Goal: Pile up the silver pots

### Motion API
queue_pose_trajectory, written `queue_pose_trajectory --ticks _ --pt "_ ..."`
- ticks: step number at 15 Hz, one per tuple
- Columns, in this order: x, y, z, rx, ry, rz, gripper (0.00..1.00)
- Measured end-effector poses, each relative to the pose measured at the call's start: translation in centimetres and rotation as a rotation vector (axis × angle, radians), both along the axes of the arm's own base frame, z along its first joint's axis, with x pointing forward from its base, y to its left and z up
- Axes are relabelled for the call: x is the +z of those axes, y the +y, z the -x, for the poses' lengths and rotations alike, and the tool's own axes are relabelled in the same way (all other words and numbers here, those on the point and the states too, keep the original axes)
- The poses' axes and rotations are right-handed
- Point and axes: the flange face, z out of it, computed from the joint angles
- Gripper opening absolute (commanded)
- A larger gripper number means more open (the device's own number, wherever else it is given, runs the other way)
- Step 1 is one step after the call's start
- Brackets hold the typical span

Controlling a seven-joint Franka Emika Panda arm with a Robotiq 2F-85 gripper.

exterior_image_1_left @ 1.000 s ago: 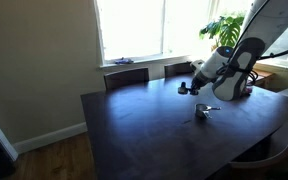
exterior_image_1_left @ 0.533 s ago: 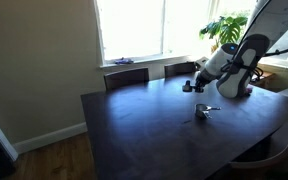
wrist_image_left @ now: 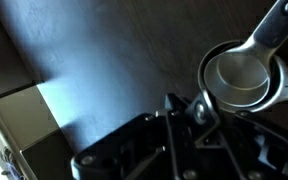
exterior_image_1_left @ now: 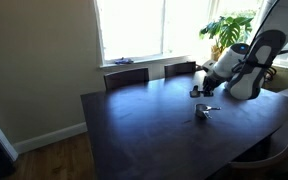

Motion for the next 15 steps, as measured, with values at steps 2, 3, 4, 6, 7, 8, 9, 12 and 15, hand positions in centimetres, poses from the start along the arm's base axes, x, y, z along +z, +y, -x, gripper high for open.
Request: queue_pose_trajectory --ticks 2,3,4,6,7,8,9,12,15 --pt "0.2 -0.2 1.0 0.026 0.021 0.014 0.04" --pt "0.4 -0.4 1.5 0.038 0.031 0.022 0.04" --pt "0.6 -0.5 2.0 0.05 0.04 0.03 0.04" --pt "1.0 -1.1 3.1 0.066 0.058 0.045 0.04" --pt "1.1 -1.4 3.6 0.071 0.067 0.052 0.04" --pt "1.3 -1.7 4.2 0.077 0.077 0.058 0.04" --pt "1.3 -2.0 4.8 0.08 0.087 0.064 0.04" --pt "1.1 -2.7 6.0 0.085 0.113 0.074 0.04" --pt "0.8 -2.7 6.1 0.082 0.119 0.08 0.04"
